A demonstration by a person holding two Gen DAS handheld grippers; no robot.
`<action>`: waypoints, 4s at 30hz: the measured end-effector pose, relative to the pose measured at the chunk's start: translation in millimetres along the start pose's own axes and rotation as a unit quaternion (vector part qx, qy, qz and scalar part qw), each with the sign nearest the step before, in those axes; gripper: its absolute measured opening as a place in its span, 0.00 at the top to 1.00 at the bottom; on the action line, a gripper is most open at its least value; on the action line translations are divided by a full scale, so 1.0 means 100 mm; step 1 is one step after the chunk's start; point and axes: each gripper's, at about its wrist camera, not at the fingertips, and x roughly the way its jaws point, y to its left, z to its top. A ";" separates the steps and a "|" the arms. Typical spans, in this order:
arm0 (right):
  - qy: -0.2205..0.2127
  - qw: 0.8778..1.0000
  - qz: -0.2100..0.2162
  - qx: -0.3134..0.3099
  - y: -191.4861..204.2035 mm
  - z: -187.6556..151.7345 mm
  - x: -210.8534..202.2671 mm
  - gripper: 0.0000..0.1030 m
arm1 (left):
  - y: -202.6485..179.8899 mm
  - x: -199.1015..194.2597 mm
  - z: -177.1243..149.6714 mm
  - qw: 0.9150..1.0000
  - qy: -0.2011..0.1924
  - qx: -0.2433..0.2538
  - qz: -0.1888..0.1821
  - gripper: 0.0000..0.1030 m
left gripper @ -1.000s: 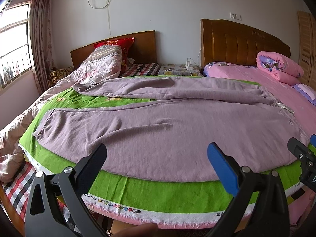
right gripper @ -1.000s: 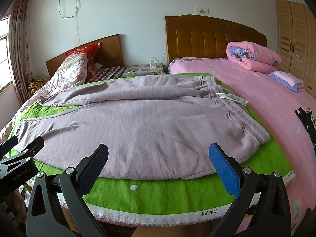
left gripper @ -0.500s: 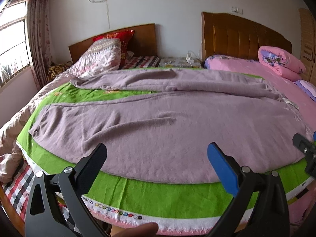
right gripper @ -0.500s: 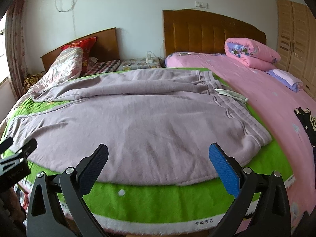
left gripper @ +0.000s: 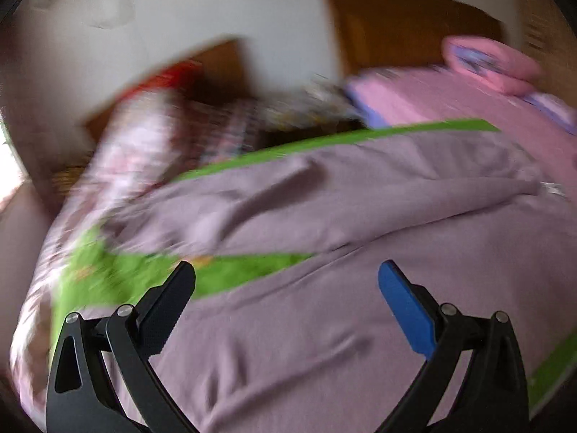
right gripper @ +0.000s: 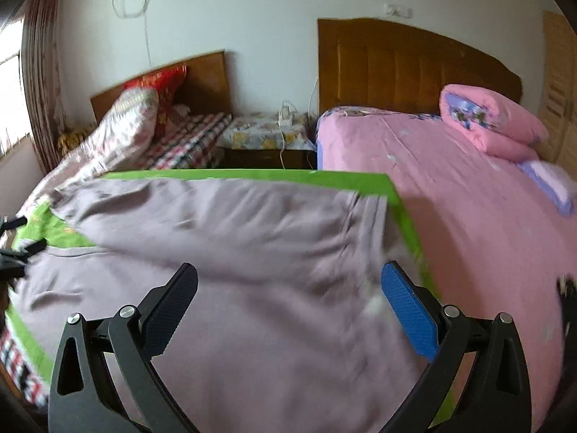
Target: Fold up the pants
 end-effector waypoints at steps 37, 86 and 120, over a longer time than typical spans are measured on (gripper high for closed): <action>-0.055 0.992 -0.008 -0.117 -0.58 0.68 1.07 0.80 | 0.17 2.98 1.71 0.896 0.118 0.196 -0.381 0.37; 0.028 0.852 0.150 0.501 -0.67 -1.61 -0.08 0.39 | 0.49 -0.04 -1.64 0.907 0.020 -0.287 -0.307 0.02; 0.055 0.934 0.100 0.340 -0.71 -1.61 -0.16 0.73 | 0.75 -0.10 -1.57 0.940 0.034 -0.274 -0.200 0.90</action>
